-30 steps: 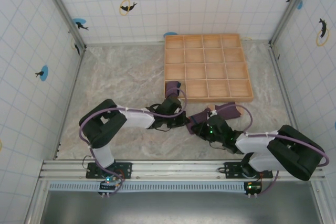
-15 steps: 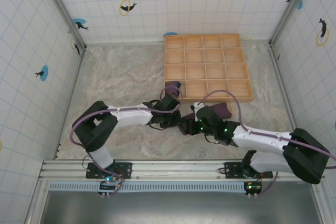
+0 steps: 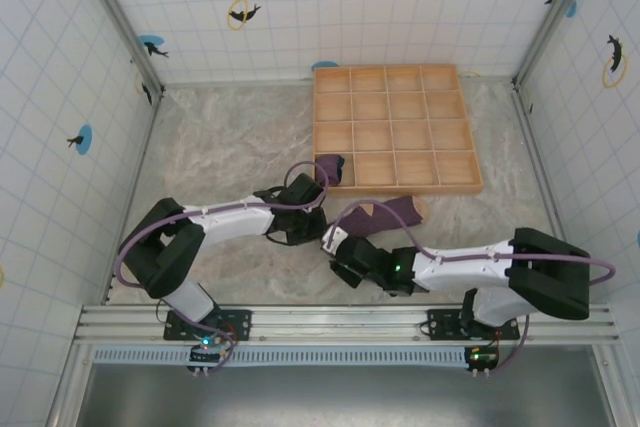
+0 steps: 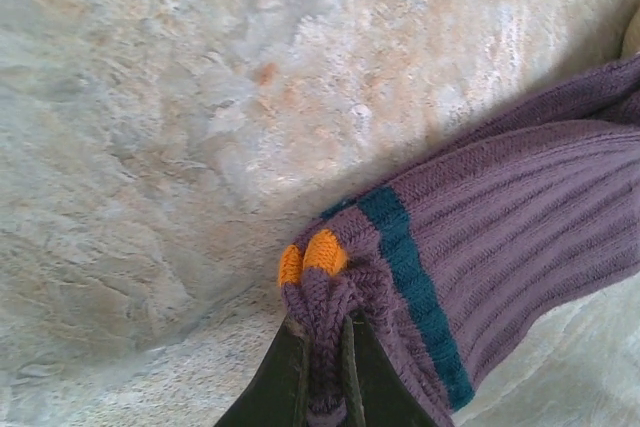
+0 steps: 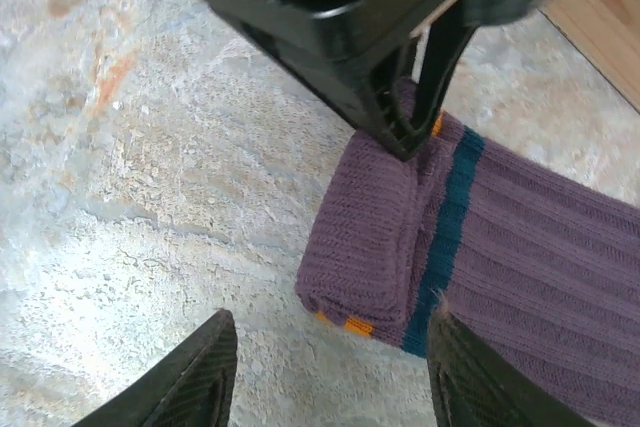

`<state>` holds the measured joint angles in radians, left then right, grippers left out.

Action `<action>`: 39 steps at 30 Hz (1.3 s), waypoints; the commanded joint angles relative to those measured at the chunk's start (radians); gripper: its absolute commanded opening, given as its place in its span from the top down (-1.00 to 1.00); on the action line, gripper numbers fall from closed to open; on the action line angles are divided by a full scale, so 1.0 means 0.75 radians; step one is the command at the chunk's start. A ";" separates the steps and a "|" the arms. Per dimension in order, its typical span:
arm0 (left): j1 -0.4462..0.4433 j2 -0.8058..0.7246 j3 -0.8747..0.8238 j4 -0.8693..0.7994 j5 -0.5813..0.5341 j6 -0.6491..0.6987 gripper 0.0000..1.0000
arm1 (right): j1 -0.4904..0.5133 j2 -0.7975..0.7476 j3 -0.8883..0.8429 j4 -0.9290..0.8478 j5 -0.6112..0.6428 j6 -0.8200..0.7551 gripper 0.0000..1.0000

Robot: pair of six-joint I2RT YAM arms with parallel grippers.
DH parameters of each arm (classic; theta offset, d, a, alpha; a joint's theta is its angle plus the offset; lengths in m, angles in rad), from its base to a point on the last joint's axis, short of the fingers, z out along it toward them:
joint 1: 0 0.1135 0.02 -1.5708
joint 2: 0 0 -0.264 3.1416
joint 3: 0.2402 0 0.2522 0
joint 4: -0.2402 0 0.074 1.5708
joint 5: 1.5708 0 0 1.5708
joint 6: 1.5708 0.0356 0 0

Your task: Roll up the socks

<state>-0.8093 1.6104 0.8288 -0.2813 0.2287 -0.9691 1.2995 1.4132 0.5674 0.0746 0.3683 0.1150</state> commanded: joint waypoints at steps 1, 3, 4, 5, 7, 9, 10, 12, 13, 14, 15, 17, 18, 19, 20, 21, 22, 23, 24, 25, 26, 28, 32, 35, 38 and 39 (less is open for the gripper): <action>0.013 -0.040 -0.015 -0.047 0.020 0.004 1.00 | 0.031 0.069 0.062 0.143 0.107 -0.123 -0.01; 0.016 -0.041 -0.013 -0.050 0.022 0.008 1.00 | 0.049 0.116 0.072 0.193 0.132 -0.146 0.01; 0.016 -0.041 -0.015 -0.053 0.023 0.009 1.00 | 0.056 0.143 0.081 0.213 0.140 -0.155 0.01; 0.016 -0.042 -0.015 -0.054 0.024 0.010 1.00 | 0.059 0.163 0.085 0.230 0.146 -0.160 0.02; 0.018 -0.044 -0.020 -0.052 0.027 0.010 1.00 | 0.059 0.209 0.095 0.270 0.151 -0.172 0.05; 0.018 -0.047 -0.022 -0.051 0.028 0.010 1.00 | 0.059 0.247 0.112 0.284 0.161 -0.179 0.09; 0.018 -0.048 -0.023 -0.051 0.027 0.010 1.00 | 0.059 0.264 0.119 0.287 0.176 -0.181 0.11; 0.018 -0.053 -0.028 -0.052 0.026 0.008 1.00 | 0.059 0.285 0.131 0.281 0.213 -0.175 0.14; 0.018 -0.056 -0.030 -0.051 0.026 0.008 1.00 | 0.059 0.287 0.126 0.284 0.233 -0.169 0.15; 0.018 -0.057 -0.033 -0.052 0.026 0.006 1.00 | 0.059 0.283 0.115 0.291 0.242 -0.164 0.15; 0.018 -0.058 -0.035 -0.050 0.026 0.006 1.00 | 0.059 0.277 0.099 0.299 0.250 -0.157 0.15; 0.018 -0.061 -0.041 -0.044 0.030 0.003 1.00 | 0.059 0.272 0.083 0.292 0.274 -0.138 0.15; 0.018 -0.064 -0.043 -0.041 0.034 0.000 1.00 | 0.059 0.270 0.078 0.285 0.285 -0.124 0.15; 0.018 -0.063 -0.045 -0.035 0.039 -0.003 1.00 | 0.059 0.271 0.072 0.279 0.295 -0.111 0.15; 0.019 -0.063 -0.049 -0.027 0.046 -0.006 1.00 | 0.059 0.273 0.067 0.277 0.296 -0.102 0.15; 0.020 -0.062 -0.053 -0.013 0.054 -0.012 1.00 | 0.059 0.277 0.064 0.275 0.293 -0.094 0.15; 0.020 -0.058 -0.056 -0.009 0.060 -0.017 1.00 | 0.059 0.281 0.060 0.272 0.294 -0.085 0.15; 0.021 -0.055 -0.056 -0.009 0.061 -0.020 1.00 | 0.059 0.286 0.061 0.262 0.294 -0.072 0.15; 0.022 -0.052 -0.057 -0.009 0.059 -0.022 1.00 | 0.058 0.289 0.060 0.250 0.290 -0.058 0.15; 0.025 -0.050 -0.059 -0.007 0.061 -0.025 1.00 | 0.061 0.289 0.053 0.248 0.291 -0.046 0.15; 0.028 -0.051 -0.062 -0.004 0.063 -0.028 1.00 | 0.063 0.288 0.044 0.247 0.292 -0.035 0.15; 0.032 -0.055 -0.068 0.009 0.063 -0.034 1.00 | 0.064 0.281 0.028 0.238 0.292 -0.007 0.15; 0.036 -0.048 -0.068 0.024 0.077 -0.039 1.00 | 0.080 0.249 -0.017 0.273 0.278 0.010 0.11; 0.036 -0.039 -0.066 0.031 0.089 -0.042 1.00 | 0.082 0.259 -0.018 0.282 0.273 0.009 0.11; 0.036 -0.041 -0.068 0.032 0.086 -0.046 1.00 | 0.082 0.271 -0.004 0.278 0.259 0.006 0.12; 0.036 -0.042 -0.068 0.030 0.089 -0.045 1.00 | 0.082 0.273 -0.004 0.281 0.257 0.008 0.13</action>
<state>-0.7910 1.5875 0.7849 -0.2565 0.2806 -0.9924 1.3575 1.6161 0.5716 0.2672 0.5625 0.1051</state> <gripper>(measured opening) 0.086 0.436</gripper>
